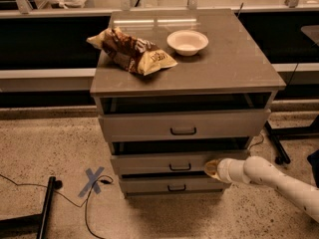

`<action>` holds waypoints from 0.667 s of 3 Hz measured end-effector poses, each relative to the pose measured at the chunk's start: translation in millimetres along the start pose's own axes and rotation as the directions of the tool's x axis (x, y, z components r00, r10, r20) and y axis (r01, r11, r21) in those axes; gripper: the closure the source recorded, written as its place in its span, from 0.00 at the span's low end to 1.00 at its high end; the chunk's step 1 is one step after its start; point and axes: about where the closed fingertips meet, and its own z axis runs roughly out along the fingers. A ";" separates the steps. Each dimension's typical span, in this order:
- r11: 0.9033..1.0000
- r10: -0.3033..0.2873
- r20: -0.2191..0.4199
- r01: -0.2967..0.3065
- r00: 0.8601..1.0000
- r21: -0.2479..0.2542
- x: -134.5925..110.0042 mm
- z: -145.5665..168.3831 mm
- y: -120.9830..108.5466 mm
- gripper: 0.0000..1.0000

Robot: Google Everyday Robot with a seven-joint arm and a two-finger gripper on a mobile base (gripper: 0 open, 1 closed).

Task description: Close middle drawer

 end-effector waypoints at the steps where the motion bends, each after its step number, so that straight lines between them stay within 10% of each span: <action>1: 1.000 -0.017 0.059 0.015 0.998 0.026 -5.5 -1.8 -8.3 1.00; 2: 0.999 -0.013 0.111 0.009 0.994 0.042 -8.5 3.4 -9.9 1.00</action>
Offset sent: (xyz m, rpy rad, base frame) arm 0.0130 0.0080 0.0072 0.1537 -0.0805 0.0541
